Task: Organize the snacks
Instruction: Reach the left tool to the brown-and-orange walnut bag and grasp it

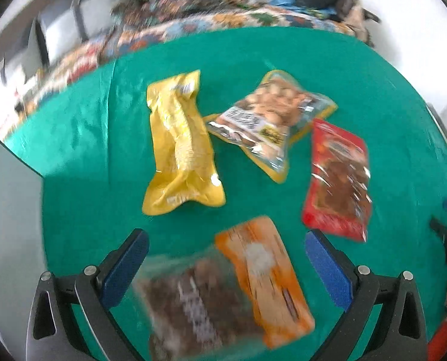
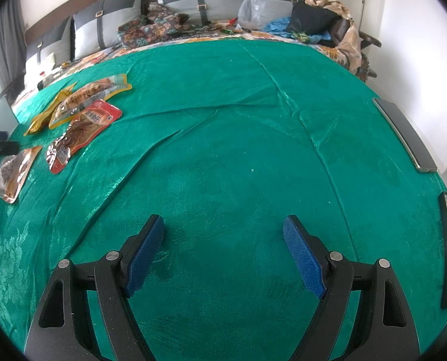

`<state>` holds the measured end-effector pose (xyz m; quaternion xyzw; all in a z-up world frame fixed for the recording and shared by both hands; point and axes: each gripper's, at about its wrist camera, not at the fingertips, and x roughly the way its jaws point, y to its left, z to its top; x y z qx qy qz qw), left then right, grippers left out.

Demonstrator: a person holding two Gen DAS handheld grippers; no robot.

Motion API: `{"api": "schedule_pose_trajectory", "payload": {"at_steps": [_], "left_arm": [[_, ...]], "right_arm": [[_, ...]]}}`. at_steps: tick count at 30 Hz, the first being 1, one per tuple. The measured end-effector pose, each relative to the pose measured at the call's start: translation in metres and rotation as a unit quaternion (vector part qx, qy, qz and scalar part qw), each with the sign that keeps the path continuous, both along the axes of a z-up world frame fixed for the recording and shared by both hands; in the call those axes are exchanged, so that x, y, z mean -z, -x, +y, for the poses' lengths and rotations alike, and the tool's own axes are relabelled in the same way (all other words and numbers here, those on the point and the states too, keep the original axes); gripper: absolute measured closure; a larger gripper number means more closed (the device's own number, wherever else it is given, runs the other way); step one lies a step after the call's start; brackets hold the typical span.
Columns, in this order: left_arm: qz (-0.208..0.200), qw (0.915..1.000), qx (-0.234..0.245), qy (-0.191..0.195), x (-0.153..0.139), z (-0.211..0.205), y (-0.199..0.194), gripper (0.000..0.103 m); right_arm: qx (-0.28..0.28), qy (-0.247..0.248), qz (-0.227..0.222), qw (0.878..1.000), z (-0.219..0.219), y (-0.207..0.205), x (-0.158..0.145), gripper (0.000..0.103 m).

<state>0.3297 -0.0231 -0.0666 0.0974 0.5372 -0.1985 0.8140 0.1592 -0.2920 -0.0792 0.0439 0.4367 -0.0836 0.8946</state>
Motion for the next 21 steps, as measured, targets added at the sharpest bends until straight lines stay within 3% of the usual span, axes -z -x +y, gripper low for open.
{"api": "schedule_pose_trajectory", "payload": {"at_steps": [4, 6, 14, 21], "left_arm": [[0.029, 0.9988, -0.033, 0.021, 0.015, 0.009, -0.022, 0.005], [0.02, 0.9989, -0.033, 0.028, 0.015, 0.012, -0.021, 0.005], [0.028, 0.9996, 0.009, 0.003, 0.019, 0.014, 0.006, 0.005], [0.063, 0.9969, 0.047, 0.002, 0.018, 0.026, 0.045, 0.005]], "right_arm": [[0.0, 0.0, 0.0, 1.0, 0.0, 0.0, 0.0, 0.018], [0.0, 0.0, 0.0, 1.0, 0.0, 0.0, 0.0, 0.018], [0.0, 0.0, 0.0, 1.0, 0.0, 0.0, 0.0, 0.018], [0.0, 0.0, 0.0, 1.0, 0.0, -0.001, 0.0, 0.018]]}}
